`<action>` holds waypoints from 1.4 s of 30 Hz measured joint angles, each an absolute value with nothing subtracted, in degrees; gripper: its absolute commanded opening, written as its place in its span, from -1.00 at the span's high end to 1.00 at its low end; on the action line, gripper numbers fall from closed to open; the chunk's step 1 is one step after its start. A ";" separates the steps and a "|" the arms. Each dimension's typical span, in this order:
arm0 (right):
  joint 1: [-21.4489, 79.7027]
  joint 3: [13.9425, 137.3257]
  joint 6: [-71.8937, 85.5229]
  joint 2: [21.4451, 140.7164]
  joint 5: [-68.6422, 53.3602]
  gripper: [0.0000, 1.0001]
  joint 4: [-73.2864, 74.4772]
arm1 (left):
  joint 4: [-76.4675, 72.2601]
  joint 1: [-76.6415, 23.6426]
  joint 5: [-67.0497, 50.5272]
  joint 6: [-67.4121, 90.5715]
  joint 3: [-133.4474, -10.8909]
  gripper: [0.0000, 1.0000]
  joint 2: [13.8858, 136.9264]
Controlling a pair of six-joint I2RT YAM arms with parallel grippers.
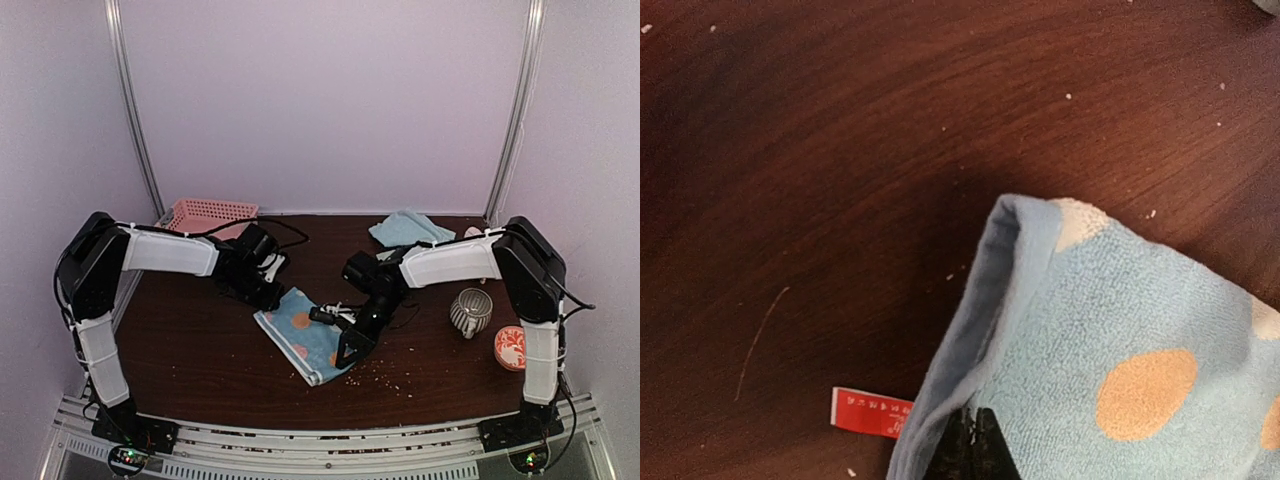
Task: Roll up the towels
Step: Rotate the towel at the center of the board.
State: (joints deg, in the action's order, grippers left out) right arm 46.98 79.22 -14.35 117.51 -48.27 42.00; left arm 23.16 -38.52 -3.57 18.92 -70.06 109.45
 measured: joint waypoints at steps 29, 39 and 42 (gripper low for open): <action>40.21 77.60 -20.75 107.87 -46.83 0.42 44.71 | 18.59 -38.20 -14.76 19.18 -98.59 1.00 132.66; 40.14 75.59 -20.99 102.24 -42.24 0.57 41.63 | 19.46 -38.26 -13.34 18.85 -84.71 0.88 113.58; 39.81 75.53 -20.18 103.74 -42.54 0.62 40.56 | 13.85 -38.98 -16.47 20.18 -71.92 1.00 100.84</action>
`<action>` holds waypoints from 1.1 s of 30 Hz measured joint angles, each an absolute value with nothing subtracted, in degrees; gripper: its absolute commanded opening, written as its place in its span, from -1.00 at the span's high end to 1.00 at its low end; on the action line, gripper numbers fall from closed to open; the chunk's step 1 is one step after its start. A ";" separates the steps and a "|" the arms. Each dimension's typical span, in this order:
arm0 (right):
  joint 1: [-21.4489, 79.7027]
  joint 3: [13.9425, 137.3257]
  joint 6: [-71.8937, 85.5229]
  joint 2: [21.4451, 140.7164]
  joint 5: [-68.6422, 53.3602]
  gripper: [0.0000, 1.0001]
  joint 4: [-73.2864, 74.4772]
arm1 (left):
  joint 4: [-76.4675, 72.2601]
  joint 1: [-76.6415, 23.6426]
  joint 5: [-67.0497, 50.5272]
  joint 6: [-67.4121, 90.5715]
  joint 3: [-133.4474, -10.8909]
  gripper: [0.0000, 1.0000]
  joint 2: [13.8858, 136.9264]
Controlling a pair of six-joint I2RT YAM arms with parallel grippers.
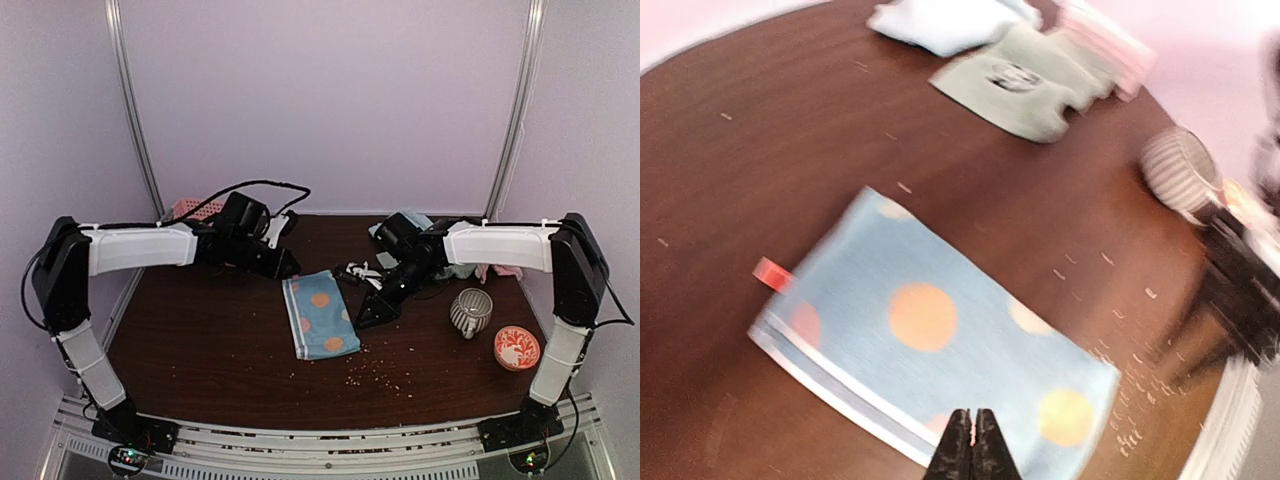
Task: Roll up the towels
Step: Rotate the towel at the center of the board, then smooth out the towel at the center of the board.
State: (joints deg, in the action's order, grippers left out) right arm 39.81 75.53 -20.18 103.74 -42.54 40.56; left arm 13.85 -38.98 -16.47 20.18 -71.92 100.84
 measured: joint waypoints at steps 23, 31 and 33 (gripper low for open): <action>37.63 77.47 -15.81 120.51 -53.36 0.74 39.13 | -13.58 -51.07 -28.38 25.54 -44.29 1.00 104.71; 37.98 75.33 -13.93 119.61 -53.54 0.73 36.82 | -14.46 -51.11 -27.05 25.12 -42.61 1.00 103.55; 38.30 74.89 -13.87 119.22 -53.54 0.72 36.86 | -14.15 -51.16 -26.85 24.82 -42.78 1.00 103.53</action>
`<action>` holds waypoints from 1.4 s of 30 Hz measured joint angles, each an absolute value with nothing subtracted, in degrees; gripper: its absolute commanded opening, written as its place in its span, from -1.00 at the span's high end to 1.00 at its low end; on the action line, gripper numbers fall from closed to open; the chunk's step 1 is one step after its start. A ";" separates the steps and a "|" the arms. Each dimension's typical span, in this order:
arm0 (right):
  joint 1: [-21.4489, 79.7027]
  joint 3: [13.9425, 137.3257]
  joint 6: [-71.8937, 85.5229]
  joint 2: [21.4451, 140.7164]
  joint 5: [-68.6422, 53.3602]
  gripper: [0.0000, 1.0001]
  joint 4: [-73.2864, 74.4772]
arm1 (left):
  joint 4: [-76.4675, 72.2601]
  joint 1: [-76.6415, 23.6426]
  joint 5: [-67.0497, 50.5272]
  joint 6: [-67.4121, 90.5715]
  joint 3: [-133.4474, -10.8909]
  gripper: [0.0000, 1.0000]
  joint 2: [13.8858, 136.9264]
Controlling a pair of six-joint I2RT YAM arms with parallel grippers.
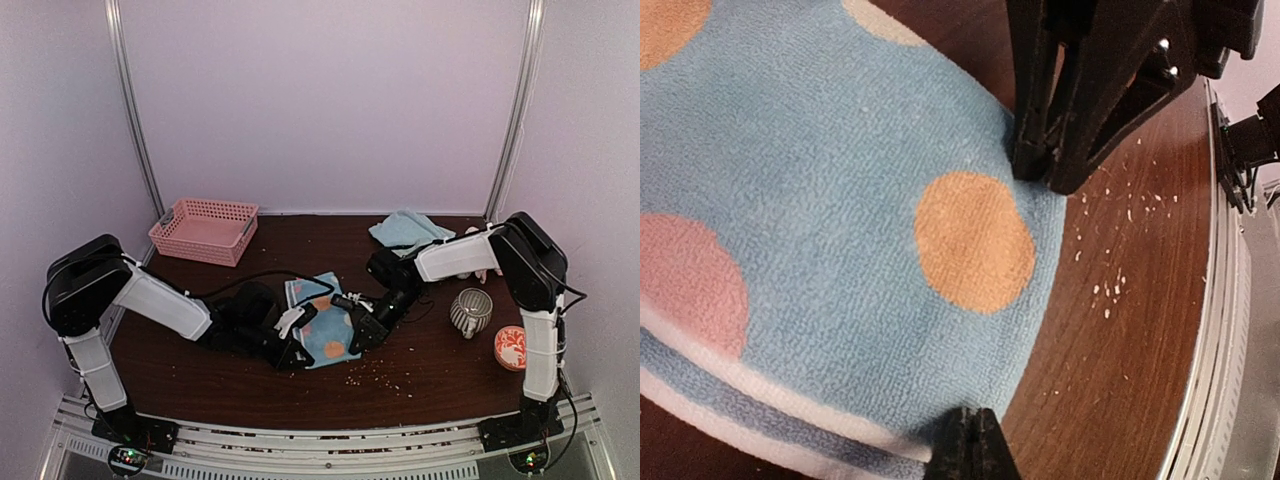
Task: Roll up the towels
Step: Smooth out the towel at the center of the board, then pick up the towel from the center of the board.
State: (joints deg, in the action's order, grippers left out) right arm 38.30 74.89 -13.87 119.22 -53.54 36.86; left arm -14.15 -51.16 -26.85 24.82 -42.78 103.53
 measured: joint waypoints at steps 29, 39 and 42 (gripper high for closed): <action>17.30 71.96 -9.45 86.78 -38.57 -1.00 24.36 | 6.42 -44.14 -11.88 19.16 -86.04 1.00 126.32; 16.84 71.68 -10.20 89.21 -37.28 -1.00 26.87 | 4.29 -44.21 -16.38 20.18 -87.96 0.84 129.25; 16.84 72.58 -11.22 89.03 -36.47 -1.00 27.59 | 4.32 -44.23 -16.67 18.15 -85.62 0.49 126.43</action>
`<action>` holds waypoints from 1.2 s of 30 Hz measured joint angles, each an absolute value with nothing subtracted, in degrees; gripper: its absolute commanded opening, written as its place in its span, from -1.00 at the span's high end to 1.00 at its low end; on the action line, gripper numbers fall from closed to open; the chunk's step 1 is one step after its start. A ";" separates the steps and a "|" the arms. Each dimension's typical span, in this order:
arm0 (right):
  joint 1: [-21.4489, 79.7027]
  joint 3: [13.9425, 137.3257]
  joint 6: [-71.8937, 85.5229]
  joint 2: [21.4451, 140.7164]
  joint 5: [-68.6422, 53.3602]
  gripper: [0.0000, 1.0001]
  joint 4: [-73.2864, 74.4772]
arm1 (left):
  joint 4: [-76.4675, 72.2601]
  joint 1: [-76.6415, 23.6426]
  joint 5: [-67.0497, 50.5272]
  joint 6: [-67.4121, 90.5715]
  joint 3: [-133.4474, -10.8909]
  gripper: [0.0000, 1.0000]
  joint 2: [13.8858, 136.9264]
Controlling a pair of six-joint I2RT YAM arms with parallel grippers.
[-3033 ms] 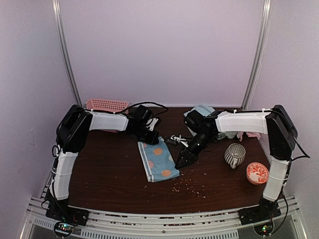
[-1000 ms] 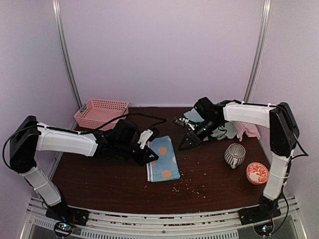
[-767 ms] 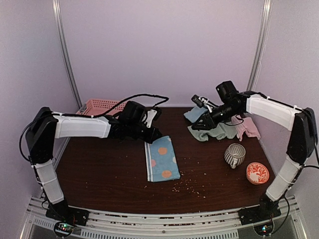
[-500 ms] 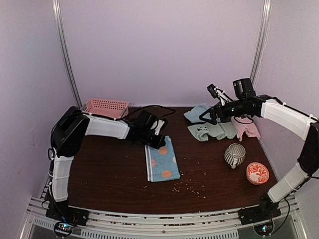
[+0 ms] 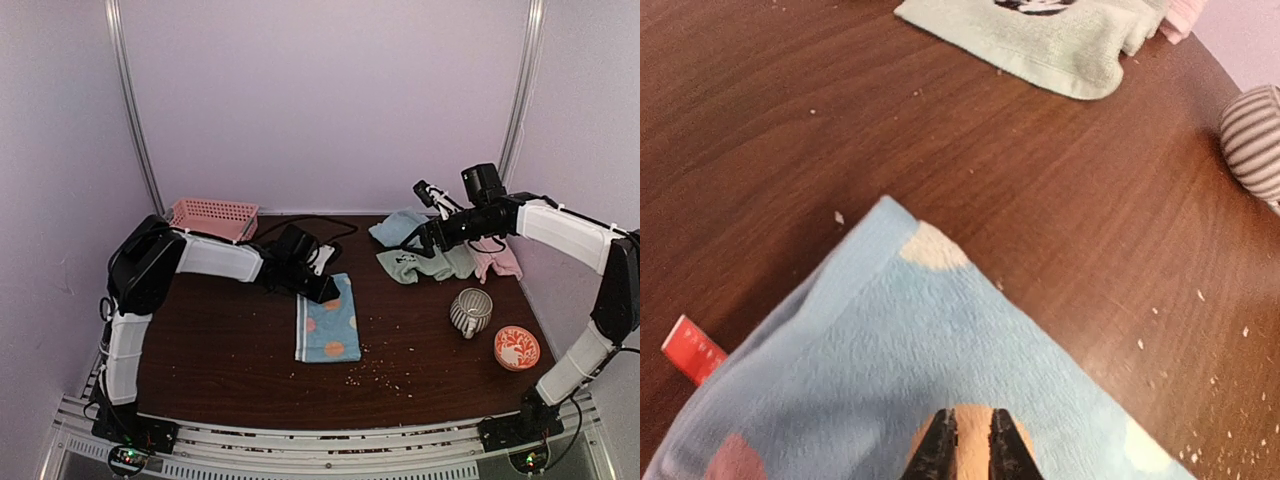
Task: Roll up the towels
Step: Pick up the towel from the center of the board.
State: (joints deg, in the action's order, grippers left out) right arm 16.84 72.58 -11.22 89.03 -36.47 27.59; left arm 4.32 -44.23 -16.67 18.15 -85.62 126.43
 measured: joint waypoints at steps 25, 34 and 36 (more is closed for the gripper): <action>36.58 61.30 -25.02 84.01 -32.36 -0.71 22.13 | 5.41 -50.63 18.28 6.98 -53.23 -0.96 77.67; 48.58 57.45 -30.26 92.53 -23.55 -0.22 17.15 | -0.69 -49.63 11.38 2.72 -49.95 -0.29 77.87; 50.52 57.63 -31.07 94.28 -21.87 -0.19 16.67 | -1.78 -49.67 9.69 3.79 -45.87 -0.25 75.57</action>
State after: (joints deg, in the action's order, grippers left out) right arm 50.52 57.63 -31.07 94.28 -21.87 16.67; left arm -1.78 -49.67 9.69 3.79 -45.87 75.57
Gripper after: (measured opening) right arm 0.618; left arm 0.650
